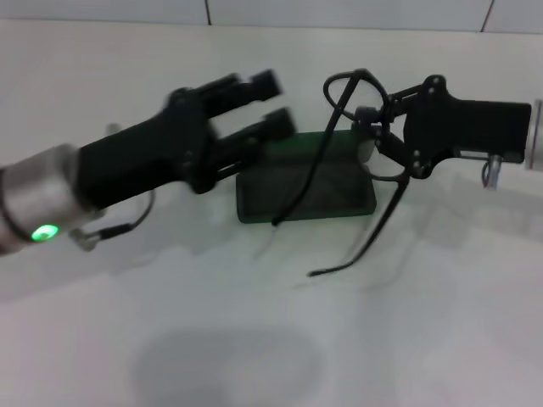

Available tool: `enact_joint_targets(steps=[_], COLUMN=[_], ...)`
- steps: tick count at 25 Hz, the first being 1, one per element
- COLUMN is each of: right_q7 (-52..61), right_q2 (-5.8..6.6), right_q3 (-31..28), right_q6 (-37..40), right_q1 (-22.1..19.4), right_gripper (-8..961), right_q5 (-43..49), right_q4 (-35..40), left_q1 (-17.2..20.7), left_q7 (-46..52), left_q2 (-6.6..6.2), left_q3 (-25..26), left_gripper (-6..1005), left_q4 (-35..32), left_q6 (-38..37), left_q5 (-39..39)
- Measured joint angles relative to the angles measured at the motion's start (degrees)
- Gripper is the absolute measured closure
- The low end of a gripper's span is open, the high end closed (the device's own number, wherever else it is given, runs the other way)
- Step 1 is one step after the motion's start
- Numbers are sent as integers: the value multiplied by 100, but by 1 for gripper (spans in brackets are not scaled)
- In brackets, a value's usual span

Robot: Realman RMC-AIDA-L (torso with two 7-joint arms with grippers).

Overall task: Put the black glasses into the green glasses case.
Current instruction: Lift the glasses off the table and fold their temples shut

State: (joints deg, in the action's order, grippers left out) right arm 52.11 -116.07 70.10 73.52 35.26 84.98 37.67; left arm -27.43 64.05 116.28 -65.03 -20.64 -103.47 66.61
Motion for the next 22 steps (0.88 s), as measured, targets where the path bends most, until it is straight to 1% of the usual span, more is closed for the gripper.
enact_joint_targets(steps=[4,9,16,19,22], right_q7=[-377,-422,-307,-240,-229], right_q2=[14,8,14,20,22], right_q3=[-12,2,-22,-19,-2], right_q6=[193,318,411,359,330], right_q1=[-8,-21,1,8,23], right_gripper=[843,843,843,843,843], right_q5=[-447,-473,-500,-496,-474], right_q4=[-394,-411,-419,-422,-423], left_q1=[-510,-811,-888,-822,-657], left_q7=[457,764,759,724,682], left_q2=[28,49,60,57,54], left_q3=[-8,-7,20,121,318], left_gripper=[437,437,437,437,437], left_q4=[5,-16,-56,-69,-180], left_q6=[488,793,868,870,851], left_q5=[451,753,941,869,831])
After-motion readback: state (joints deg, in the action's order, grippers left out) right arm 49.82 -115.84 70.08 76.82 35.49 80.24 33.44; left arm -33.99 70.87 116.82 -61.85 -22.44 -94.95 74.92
